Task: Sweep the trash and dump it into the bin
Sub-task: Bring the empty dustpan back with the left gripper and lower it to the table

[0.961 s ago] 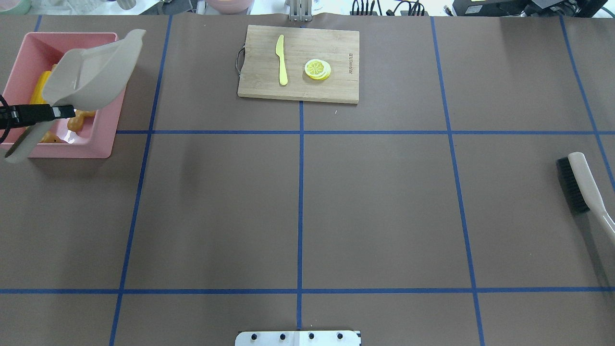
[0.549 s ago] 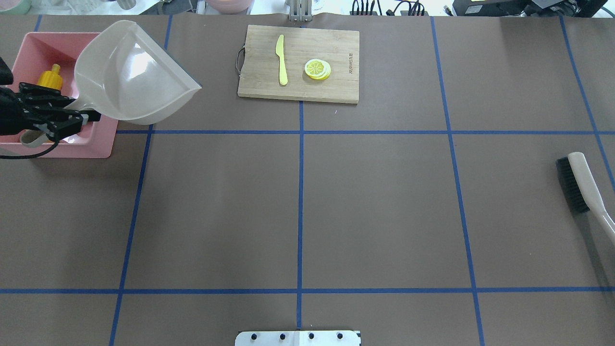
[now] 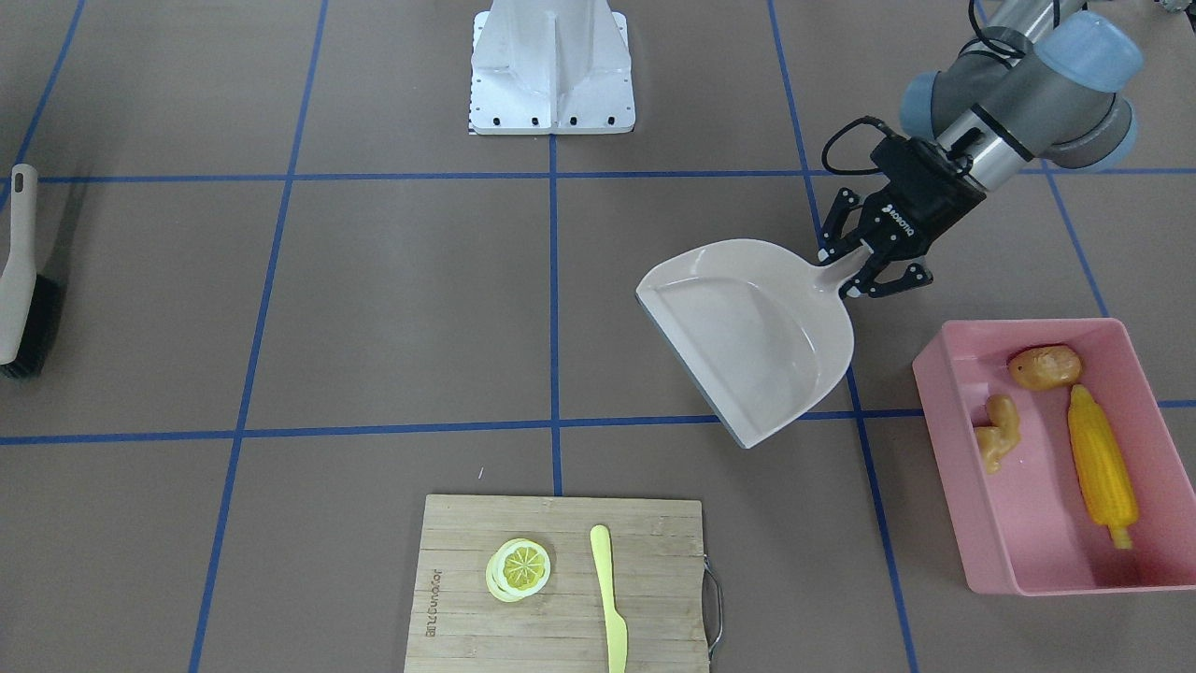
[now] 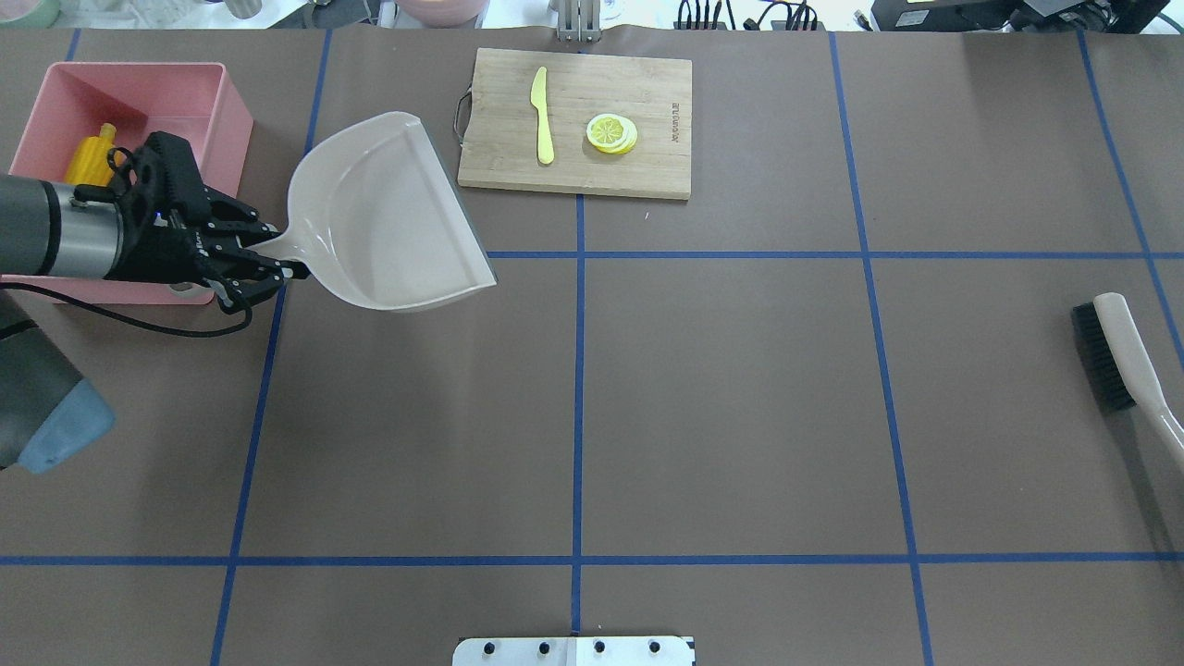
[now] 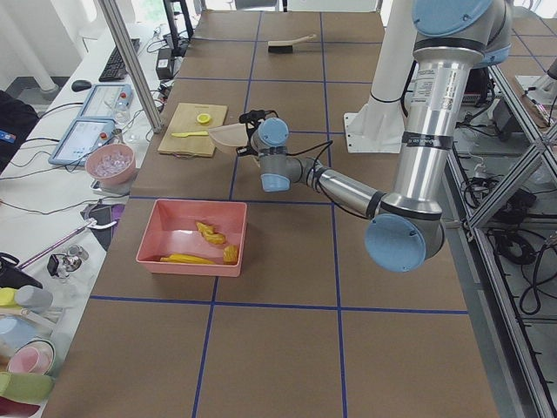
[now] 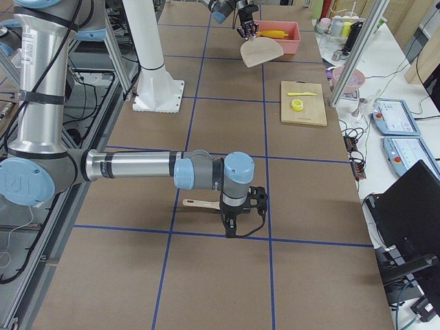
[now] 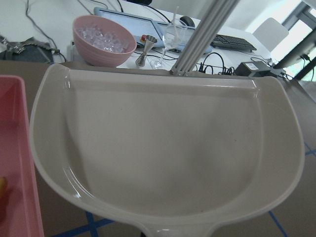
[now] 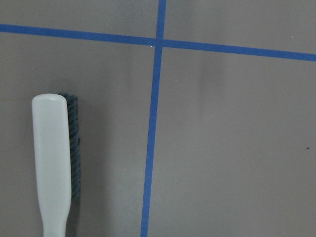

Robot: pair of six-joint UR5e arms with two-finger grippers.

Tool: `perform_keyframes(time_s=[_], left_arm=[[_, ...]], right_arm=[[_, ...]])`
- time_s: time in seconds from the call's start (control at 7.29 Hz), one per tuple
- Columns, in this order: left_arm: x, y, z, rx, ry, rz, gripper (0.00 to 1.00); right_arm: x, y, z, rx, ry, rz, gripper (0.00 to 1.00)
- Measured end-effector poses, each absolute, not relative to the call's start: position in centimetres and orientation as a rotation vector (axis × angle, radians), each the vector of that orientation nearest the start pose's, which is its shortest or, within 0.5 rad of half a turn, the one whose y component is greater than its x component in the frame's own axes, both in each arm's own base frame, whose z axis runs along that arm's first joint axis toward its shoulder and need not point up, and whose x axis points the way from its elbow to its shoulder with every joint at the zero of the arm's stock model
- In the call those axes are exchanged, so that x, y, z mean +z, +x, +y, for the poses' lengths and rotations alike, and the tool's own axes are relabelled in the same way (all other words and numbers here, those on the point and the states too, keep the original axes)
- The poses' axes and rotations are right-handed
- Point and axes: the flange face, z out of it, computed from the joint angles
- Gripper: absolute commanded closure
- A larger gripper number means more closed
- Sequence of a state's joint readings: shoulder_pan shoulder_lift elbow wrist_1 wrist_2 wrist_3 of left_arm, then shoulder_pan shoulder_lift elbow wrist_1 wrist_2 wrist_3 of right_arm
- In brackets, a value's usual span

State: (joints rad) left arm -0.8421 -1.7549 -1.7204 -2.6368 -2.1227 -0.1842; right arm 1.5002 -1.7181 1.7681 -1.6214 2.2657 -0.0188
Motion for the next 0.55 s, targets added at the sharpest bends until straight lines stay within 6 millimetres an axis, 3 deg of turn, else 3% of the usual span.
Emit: perform_keyframes(time_s=[0.55], left_arm=[[36.1, 34.8, -45.9, 0.924, 0.894, 1.11, 1.0]], right_arm=[[63.3, 3.9, -44.0, -0.093, -0.002, -0.688, 0.0]])
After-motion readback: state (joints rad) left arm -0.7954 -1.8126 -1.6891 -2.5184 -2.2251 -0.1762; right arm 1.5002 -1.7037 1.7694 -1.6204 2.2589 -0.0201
